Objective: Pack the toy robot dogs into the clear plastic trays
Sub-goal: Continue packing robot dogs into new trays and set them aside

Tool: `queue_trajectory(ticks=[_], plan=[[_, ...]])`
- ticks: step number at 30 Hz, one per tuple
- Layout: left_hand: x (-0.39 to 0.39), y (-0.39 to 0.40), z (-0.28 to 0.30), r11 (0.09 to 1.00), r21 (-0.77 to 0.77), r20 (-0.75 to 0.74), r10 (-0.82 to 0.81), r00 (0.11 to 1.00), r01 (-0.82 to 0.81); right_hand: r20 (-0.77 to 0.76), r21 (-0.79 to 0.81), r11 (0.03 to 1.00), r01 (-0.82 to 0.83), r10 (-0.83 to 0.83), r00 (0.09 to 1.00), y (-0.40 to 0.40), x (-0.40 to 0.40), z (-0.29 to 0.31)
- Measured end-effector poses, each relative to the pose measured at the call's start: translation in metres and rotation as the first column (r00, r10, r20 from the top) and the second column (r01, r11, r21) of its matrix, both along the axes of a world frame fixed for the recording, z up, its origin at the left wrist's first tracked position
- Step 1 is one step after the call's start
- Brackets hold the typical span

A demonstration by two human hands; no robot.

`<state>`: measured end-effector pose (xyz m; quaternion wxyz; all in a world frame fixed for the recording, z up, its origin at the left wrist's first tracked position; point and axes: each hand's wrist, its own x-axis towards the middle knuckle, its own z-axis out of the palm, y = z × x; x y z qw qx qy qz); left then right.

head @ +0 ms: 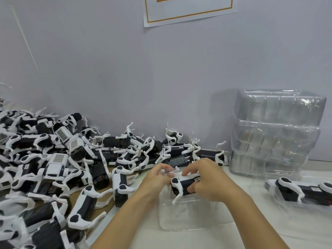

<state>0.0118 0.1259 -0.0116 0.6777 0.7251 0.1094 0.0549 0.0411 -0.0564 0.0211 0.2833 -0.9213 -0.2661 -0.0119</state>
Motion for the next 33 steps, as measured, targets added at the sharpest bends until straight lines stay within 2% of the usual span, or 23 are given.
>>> queue_trajectory(ticks=[9, 13, 15, 19, 23, 28, 33], plan=[[-0.011, -0.004, 0.011, 0.999, 0.027, -0.093, 0.022, 0.995, -0.02, -0.028, -0.01, 1.0, 0.004, -0.004, 1.0, -0.001, 0.001, 0.002], [-0.012, -0.005, 0.013, 0.989, 0.136, -0.057, 0.063, 0.996, -0.054, -0.039, -0.011, 1.0, 0.011, -0.011, 0.999, -0.001, 0.002, 0.001], [-0.015, -0.006, 0.015, 0.971, 0.233, 0.024, 0.04, 0.999, -0.045, -0.059, -0.001, 1.0, 0.011, -0.011, 0.998, -0.001, 0.004, 0.001], [-0.019, -0.009, 0.025, 0.872, 0.487, 0.189, -0.054, 0.98, -0.046, -0.073, 0.013, 1.0, 0.008, -0.007, 0.997, -0.003, 0.006, -0.001], [-0.022, -0.011, 0.029, 0.72, 0.689, 0.102, -0.205, 0.973, 0.08, -0.071, 0.017, 1.0, -0.009, 0.011, 0.997, -0.003, 0.007, -0.001], [-0.026, 0.002, 0.031, 0.763, 0.625, 0.043, -0.244, 0.969, 0.164, -0.075, 0.024, 1.0, -0.004, 0.005, 0.997, -0.004, 0.006, -0.001], [-0.027, -0.007, 0.03, 0.734, 0.671, 0.008, -0.147, 0.989, 0.104, -0.059, 0.009, 1.0, 0.002, -0.001, 0.998, -0.002, 0.004, -0.001]])
